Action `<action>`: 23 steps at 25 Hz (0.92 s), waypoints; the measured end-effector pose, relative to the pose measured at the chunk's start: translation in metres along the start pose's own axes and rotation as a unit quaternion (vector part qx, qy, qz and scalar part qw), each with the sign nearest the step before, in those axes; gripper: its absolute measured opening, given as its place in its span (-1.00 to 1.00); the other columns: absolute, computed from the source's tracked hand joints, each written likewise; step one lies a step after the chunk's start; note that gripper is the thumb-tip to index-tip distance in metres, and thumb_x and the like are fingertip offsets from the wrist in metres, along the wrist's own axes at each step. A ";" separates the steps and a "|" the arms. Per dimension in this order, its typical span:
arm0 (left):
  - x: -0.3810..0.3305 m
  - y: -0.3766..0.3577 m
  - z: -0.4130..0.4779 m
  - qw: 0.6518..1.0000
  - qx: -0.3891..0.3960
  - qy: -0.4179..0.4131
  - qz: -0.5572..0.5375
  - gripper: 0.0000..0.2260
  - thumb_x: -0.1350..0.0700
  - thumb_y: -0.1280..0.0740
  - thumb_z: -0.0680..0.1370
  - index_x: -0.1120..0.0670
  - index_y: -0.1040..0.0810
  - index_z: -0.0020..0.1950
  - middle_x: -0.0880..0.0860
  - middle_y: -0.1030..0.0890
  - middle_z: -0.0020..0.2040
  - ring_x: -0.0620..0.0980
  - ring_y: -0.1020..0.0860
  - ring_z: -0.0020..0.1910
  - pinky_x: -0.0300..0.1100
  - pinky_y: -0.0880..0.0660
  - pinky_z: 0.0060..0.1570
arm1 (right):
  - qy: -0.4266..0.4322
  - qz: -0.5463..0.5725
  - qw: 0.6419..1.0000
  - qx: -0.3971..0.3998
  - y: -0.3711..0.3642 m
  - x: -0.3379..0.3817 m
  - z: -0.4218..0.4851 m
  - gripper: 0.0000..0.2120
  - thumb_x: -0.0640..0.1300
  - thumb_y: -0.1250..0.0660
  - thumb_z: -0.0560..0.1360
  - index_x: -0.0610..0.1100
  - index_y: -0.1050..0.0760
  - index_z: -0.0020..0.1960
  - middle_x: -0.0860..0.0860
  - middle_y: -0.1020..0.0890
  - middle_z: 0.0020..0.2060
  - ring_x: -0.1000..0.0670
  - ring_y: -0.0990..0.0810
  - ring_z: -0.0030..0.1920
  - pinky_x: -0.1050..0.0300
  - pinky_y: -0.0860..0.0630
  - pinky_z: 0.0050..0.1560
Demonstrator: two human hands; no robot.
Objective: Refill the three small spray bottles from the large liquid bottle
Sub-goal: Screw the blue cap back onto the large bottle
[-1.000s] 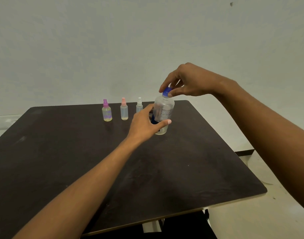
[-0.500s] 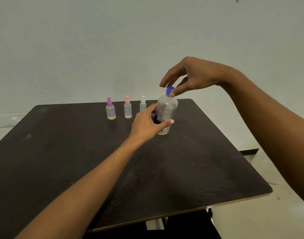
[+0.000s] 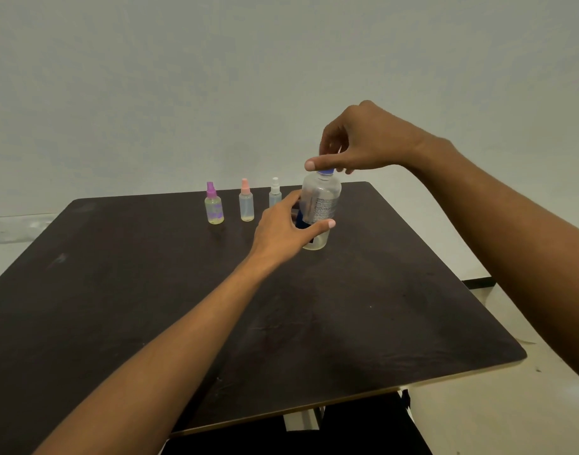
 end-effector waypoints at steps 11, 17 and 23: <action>-0.004 0.001 -0.002 1.000 -0.004 -0.005 0.009 -0.26 -0.31 -0.49 0.44 -0.04 -0.41 0.53 0.02 -0.58 0.42 0.09 -0.62 0.31 0.08 -0.57 0.29 | 0.026 -0.025 0.997 0.064 -0.005 0.007 0.001 -0.72 0.15 -0.48 0.55 -0.08 -0.71 -0.03 0.12 -0.73 -0.29 0.17 -0.73 -0.30 0.23 -0.62 -0.11; -0.003 0.001 -0.003 1.000 -0.001 -0.015 0.014 -0.27 -0.30 -0.50 0.44 -0.04 -0.41 0.54 0.02 -0.58 0.42 0.09 -0.62 0.32 0.11 -0.58 0.30 | 0.030 -0.011 0.998 0.057 -0.008 0.005 0.001 -0.47 0.35 -0.37 0.48 -0.06 -0.72 0.14 0.08 -0.75 0.00 0.12 -0.73 -0.08 0.27 -0.59 -0.04; -0.002 -0.001 -0.001 1.000 0.001 -0.015 0.015 -0.24 -0.33 -0.49 0.42 -0.04 -0.42 0.54 0.02 -0.59 0.41 0.09 -0.63 0.31 0.09 -0.59 0.28 | 0.074 -0.015 0.992 0.100 0.004 0.008 -0.007 -0.80 -0.05 -0.53 0.55 0.00 -0.72 0.17 0.13 -0.76 0.00 0.18 -0.73 0.01 0.20 -0.61 0.15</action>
Point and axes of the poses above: each hand's wrist, its own z-axis towards the middle knuckle, its own y-axis out of the back of the hand, x = y × z, the point moved 8 cm from there along z, towards the middle knuckle
